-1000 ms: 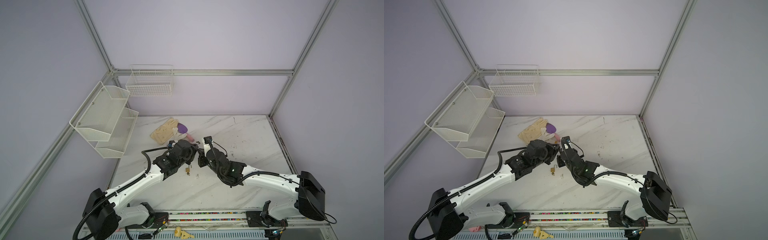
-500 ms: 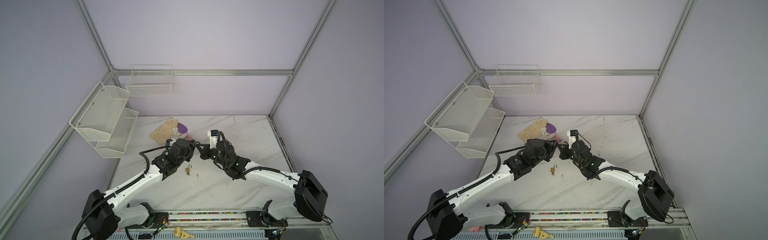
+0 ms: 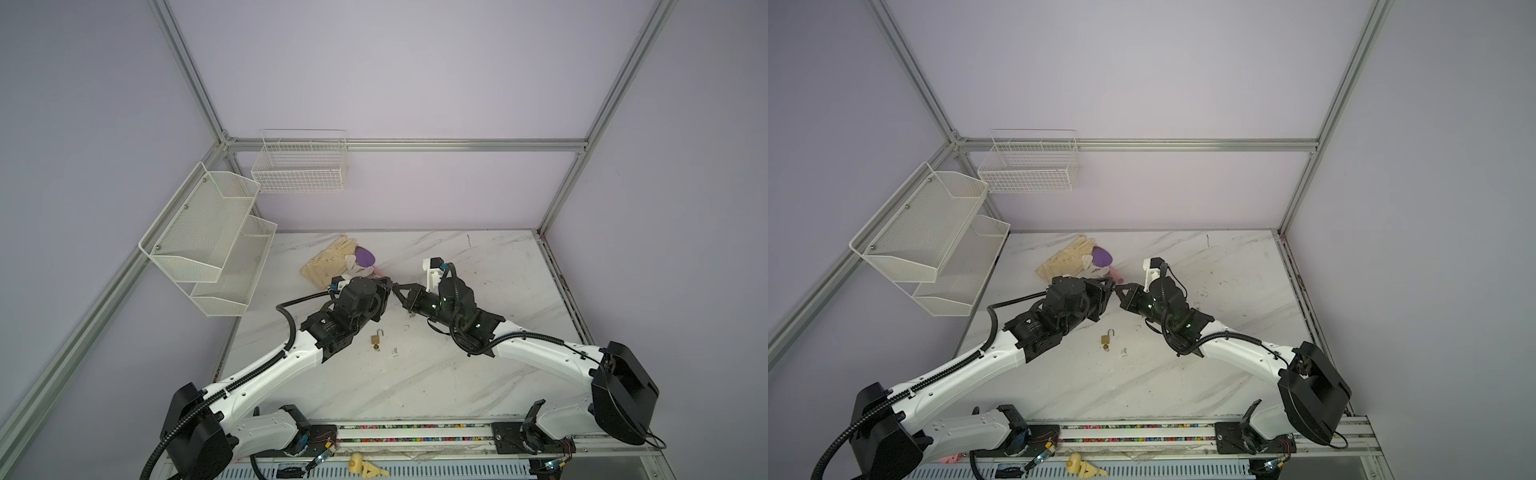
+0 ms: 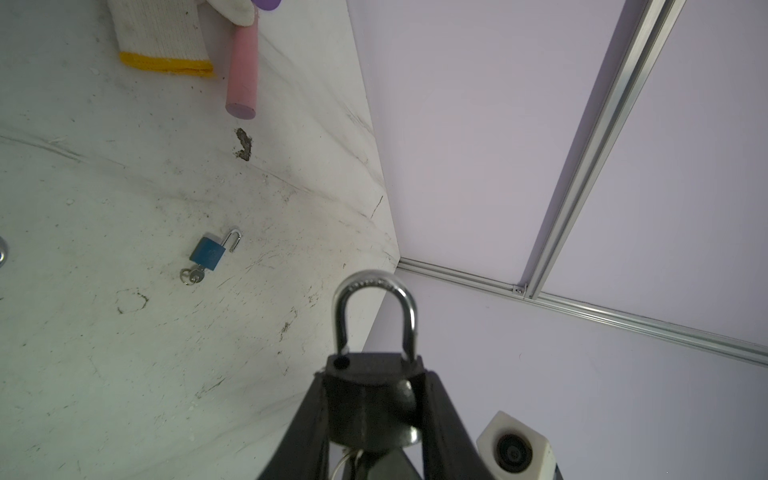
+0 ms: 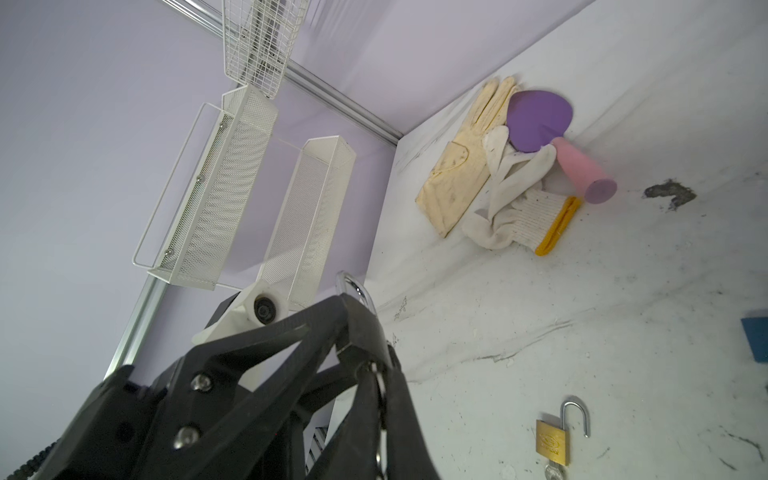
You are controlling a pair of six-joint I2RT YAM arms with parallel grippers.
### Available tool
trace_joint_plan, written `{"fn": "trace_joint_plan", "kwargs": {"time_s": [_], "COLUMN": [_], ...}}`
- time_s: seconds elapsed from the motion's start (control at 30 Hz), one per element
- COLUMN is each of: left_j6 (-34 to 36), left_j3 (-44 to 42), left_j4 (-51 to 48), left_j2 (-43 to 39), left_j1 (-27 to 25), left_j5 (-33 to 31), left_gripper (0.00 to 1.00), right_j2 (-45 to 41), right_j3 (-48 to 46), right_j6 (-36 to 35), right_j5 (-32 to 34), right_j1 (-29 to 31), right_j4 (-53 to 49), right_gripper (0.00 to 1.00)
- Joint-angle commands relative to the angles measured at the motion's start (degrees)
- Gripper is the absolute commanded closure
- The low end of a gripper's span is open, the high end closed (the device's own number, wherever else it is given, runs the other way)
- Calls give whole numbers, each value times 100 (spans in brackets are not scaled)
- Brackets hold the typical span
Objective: Unlock with the key
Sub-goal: 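Insert the silver key into the bottom of the black padlock with the right gripper, then turn the key with the right gripper so the padlock shackle pops open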
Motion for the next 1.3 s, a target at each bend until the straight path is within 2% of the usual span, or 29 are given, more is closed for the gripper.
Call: {"fn": "trace_joint_plan", "kwargs": {"time_s": [0.0, 0.13, 0.27, 0.33, 0.4, 0.53, 0.6, 0.67, 0.73, 0.87, 0.97, 1.07, 1.17, 1.27], "left_j6": [194, 807, 1547, 1945, 2501, 3614, 4558, 5363, 6233, 8040, 8893, 9481, 9765, 10003], "left_j3": [20, 389, 424, 450, 452, 278, 211, 127, 1, -573, -922, -1123, -1333, -1584], "left_j4": [248, -434, -800, -1035, -1205, -1242, -1139, -1053, -856, 321, 1096, 1579, 2042, 2520], "left_j2": [-217, -290, -456, -499, -512, -560, -595, -624, -661, -720, -673, -631, -708, -782], "left_j1": [-264, -190, -191, -191, -192, -196, -235, -315, -482, -828, -874, -891, -910, -913], "left_j5": [764, 504, 219, 169, 202, 471, 653, 734, 620, 326, 357, 391, 436, 621], "left_gripper": [100, 100, 100, 100, 100, 100, 100, 100, 100, 100, 100, 100, 100, 100], "right_j2": [-110, -337, -781, -1062, -1437, -1775, -1737, -1647, -1520, -1230, -1149, -1009, -806, -552], "right_j3": [308, 357, 242, 222, 175, 349, 629, 875, 1156, 1708, 2010, 2354, 2633, 2920], "right_j6": [-227, -798, -1308, -1588, -1769, -2179, -2345, -2516, -2611, -2719, -2693, -2741, -2768, -2782], "right_j5": [311, 900, 1226, 1304, 1462, 1153, 984, 532, 226, 208, 203, 308, 448, 266], "right_j1": [55, 53, 54, 59, 35, -95, -154, -213, -237, -245, -245, -243, -245, -245], "right_j4": [-128, -929, -1497, -1868, -2269, -3008, -3568, -3926, -4338, -5193, -5610, -6125, -6522, -6622], "right_gripper": [100, 100, 75, 66, 52, 38, 31, 25, 22, 19, 18, 17, 17, 16]}}
